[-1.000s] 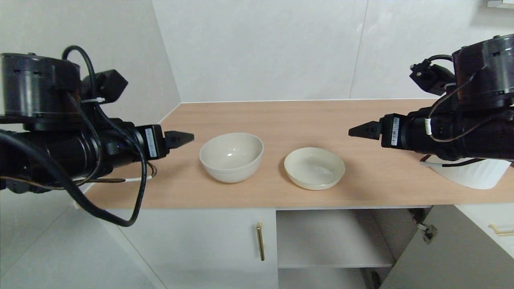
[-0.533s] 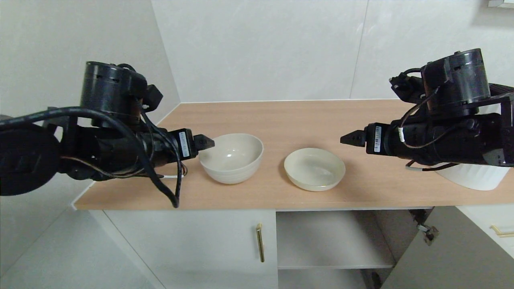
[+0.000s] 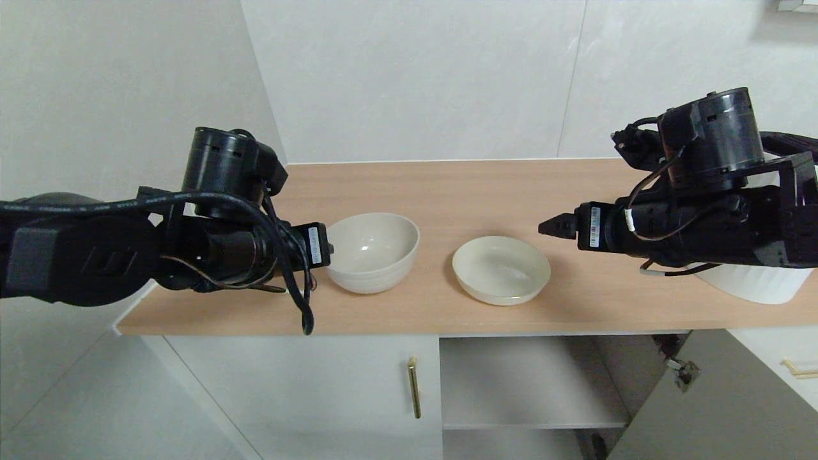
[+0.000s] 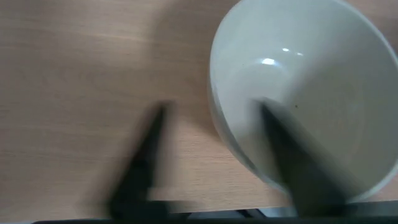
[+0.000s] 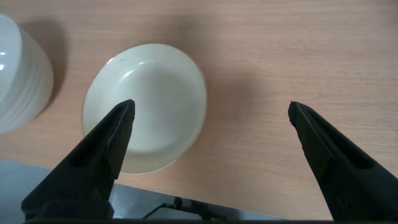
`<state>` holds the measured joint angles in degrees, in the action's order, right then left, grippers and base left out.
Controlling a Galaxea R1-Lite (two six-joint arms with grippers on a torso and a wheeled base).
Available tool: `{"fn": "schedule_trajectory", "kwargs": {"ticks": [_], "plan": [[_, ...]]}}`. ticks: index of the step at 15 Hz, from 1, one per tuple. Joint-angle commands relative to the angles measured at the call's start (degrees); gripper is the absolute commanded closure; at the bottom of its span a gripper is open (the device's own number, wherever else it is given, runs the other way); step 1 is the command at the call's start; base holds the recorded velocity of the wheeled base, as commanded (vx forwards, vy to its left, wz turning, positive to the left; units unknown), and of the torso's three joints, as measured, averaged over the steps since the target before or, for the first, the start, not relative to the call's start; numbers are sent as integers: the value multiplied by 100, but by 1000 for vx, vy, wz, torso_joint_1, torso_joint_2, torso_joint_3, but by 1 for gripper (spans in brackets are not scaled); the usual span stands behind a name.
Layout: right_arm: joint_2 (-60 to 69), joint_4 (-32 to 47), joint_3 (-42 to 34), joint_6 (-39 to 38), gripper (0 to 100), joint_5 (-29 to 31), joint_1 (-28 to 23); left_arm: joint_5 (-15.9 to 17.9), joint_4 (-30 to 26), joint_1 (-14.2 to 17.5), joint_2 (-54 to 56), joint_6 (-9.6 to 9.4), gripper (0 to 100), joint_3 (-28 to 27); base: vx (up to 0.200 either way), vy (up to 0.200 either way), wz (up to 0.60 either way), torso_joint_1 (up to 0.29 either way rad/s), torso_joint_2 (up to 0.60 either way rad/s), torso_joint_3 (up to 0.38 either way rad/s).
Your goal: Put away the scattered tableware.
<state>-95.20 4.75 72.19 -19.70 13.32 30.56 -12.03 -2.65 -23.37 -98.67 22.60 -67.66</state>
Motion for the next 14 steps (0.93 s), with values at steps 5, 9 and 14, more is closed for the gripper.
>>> {"fn": "schedule_trajectory", "kwargs": {"ticks": [5,9,14], "plan": [[-87,8,5,19,0,74,2,-10,-8,-124,507,-54,100,104,0,0,0,0,0,0],[-649,17,32,45,0,425,2,-1,1,-291,1122,-54,100,218,0,0,0,0,0,0],[-1027,-1,93,45,0,522,2,-1,1,-291,1131,-54,100,218,0,0,0,0,0,0]]}}
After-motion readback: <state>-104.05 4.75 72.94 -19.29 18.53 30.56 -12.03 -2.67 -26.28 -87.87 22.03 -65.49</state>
